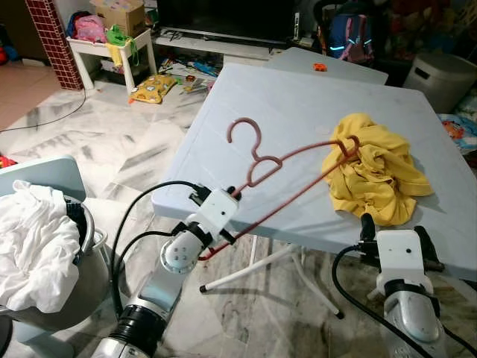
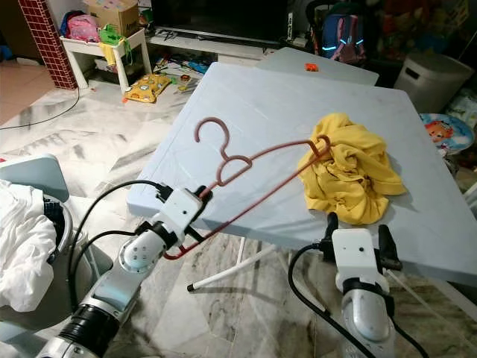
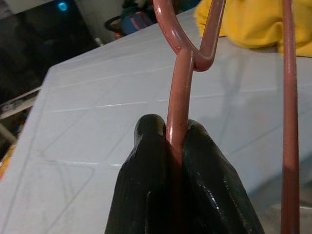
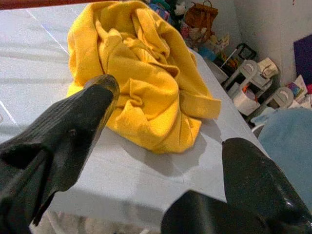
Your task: Hang hanger
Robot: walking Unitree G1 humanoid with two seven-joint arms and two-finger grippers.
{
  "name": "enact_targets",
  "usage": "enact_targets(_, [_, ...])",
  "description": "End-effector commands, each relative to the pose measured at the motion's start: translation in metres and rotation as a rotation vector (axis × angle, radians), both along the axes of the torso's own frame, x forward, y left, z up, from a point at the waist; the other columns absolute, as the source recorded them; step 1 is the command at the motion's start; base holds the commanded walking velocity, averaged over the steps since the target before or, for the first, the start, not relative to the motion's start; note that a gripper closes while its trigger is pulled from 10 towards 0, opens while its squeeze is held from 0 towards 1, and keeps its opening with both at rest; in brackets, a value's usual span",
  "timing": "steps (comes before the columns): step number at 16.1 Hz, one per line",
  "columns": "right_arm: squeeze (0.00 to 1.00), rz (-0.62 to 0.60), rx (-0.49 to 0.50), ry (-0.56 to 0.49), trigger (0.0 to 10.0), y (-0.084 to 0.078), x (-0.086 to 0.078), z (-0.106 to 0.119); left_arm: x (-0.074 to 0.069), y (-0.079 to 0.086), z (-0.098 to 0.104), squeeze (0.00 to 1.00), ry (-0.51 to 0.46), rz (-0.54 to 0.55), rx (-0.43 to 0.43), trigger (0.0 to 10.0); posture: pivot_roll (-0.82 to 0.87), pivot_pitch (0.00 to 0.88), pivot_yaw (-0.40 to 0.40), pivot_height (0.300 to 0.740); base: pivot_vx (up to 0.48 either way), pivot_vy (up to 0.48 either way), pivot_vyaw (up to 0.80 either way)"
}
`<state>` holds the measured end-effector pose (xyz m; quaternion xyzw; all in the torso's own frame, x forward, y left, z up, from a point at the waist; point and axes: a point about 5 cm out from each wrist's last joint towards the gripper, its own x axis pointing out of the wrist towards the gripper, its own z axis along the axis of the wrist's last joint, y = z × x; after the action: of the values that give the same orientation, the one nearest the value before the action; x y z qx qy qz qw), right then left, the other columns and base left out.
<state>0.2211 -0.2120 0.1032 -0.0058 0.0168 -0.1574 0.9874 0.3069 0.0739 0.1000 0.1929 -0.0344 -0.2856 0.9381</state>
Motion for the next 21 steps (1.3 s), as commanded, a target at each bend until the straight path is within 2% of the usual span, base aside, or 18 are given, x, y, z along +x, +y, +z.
enact_targets(1, [0.00,-0.025,-0.003,-0.006,10.0,-0.005,-0.003,0.004,-0.002,-0.004,0.003,0.00,-0.007,-0.016,0.000,10.0,0.06,0.000,-0.061,0.740,-0.274,0.000,0.00])
enact_targets(16, [0.00,-0.035,0.010,0.045,10.0,-0.008,-0.007,-0.002,-0.005,-0.002,-0.003,0.00,0.022,-0.022,0.022,10.0,0.06,0.000,-0.067,0.740,-0.248,0.000,0.00])
enact_targets(19, [0.00,-0.023,-0.012,0.064,10.0,-0.013,-0.007,-0.003,-0.006,-0.001,-0.008,0.00,0.042,-0.037,0.058,10.0,0.06,0.000,-0.066,0.740,0.000,0.000,0.00])
enact_targets(21, [0.00,0.017,-0.046,0.106,10.0,-0.019,-0.006,-0.006,-0.006,0.004,-0.017,0.00,0.051,-0.090,0.140,10.0,0.05,0.000,-0.071,0.740,0.000,0.000,0.00])
